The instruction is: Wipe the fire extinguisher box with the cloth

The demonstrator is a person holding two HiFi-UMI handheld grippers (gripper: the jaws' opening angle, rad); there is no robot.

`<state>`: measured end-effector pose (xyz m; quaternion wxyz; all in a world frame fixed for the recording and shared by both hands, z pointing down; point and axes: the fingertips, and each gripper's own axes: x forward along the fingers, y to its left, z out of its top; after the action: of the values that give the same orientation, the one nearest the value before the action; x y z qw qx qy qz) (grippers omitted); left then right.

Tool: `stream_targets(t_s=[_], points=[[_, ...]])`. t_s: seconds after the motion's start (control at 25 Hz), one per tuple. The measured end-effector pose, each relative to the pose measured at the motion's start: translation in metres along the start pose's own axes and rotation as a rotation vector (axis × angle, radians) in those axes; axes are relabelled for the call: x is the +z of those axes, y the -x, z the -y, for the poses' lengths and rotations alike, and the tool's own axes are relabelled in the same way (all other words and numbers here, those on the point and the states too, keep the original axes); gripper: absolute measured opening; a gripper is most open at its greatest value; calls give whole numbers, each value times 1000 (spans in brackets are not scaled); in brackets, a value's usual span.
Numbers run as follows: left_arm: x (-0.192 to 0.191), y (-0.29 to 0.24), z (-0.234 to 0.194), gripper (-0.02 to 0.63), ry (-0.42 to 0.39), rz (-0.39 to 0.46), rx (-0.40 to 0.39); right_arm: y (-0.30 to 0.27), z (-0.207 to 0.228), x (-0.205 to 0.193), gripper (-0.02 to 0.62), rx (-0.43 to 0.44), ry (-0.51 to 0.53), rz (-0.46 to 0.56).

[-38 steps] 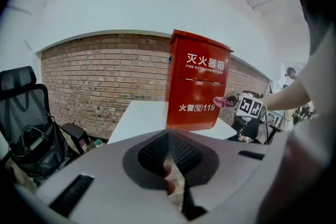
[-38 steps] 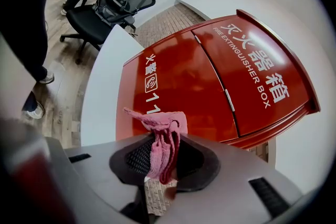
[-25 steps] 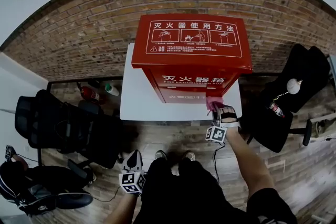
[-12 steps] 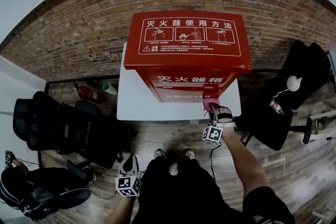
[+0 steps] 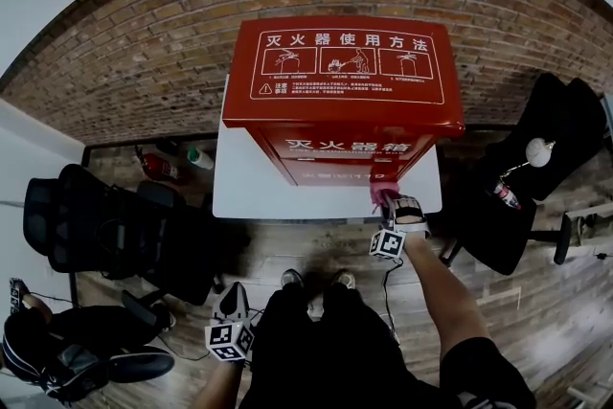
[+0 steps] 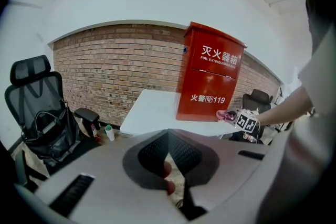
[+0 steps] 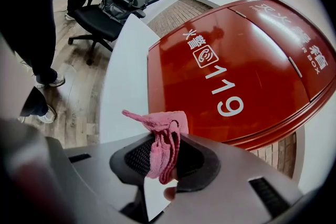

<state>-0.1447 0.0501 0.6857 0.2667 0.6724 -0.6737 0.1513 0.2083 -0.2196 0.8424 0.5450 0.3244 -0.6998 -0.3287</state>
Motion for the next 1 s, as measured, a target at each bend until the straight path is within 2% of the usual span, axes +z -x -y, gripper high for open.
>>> stream_targets(t_s=[0.4, 0.68, 1.0], points=[[-3, 1, 3, 23, 4, -40, 2, -19, -28, -8, 98, 77, 30, -28], [-5, 5, -3, 23, -7, -33, 18, -28, -48, -16, 98, 135, 37, -50], [-9, 7, -4, 21, 5, -42, 27, -31, -48, -13, 98, 121, 54, -72]])
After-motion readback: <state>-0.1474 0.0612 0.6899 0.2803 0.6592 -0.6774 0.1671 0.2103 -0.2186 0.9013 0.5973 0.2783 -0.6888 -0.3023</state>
